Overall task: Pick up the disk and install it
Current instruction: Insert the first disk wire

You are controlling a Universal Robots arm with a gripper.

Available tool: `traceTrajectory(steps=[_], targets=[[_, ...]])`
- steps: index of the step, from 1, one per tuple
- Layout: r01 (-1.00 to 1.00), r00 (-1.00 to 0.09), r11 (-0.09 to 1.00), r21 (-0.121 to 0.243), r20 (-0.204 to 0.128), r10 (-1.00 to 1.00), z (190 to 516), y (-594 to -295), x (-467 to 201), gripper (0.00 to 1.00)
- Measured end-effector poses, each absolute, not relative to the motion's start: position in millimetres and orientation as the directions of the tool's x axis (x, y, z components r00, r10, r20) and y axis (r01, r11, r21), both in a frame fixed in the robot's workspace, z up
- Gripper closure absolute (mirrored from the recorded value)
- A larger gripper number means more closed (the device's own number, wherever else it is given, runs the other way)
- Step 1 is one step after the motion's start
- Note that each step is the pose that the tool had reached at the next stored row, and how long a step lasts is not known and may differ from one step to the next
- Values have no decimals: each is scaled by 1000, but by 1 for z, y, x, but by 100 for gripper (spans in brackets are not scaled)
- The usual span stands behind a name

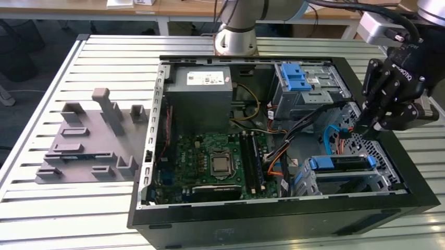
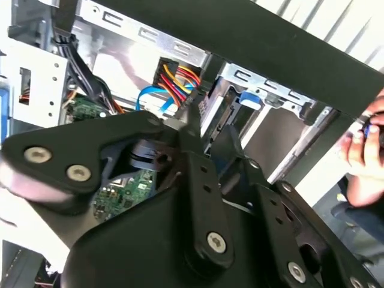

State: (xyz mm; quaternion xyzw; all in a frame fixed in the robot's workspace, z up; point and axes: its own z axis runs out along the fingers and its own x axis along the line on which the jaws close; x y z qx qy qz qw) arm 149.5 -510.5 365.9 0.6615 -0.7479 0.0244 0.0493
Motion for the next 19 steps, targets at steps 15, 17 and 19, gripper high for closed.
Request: traceTrajectory(steps=[15,17,19], targets=[[-987,-139,147,62,121,-983,360,-494,153,64],[-986,-144,152,62,124,-982,359,-492,153,64],[-985,-152,161,62,129,-980,357,-492,153,64]])
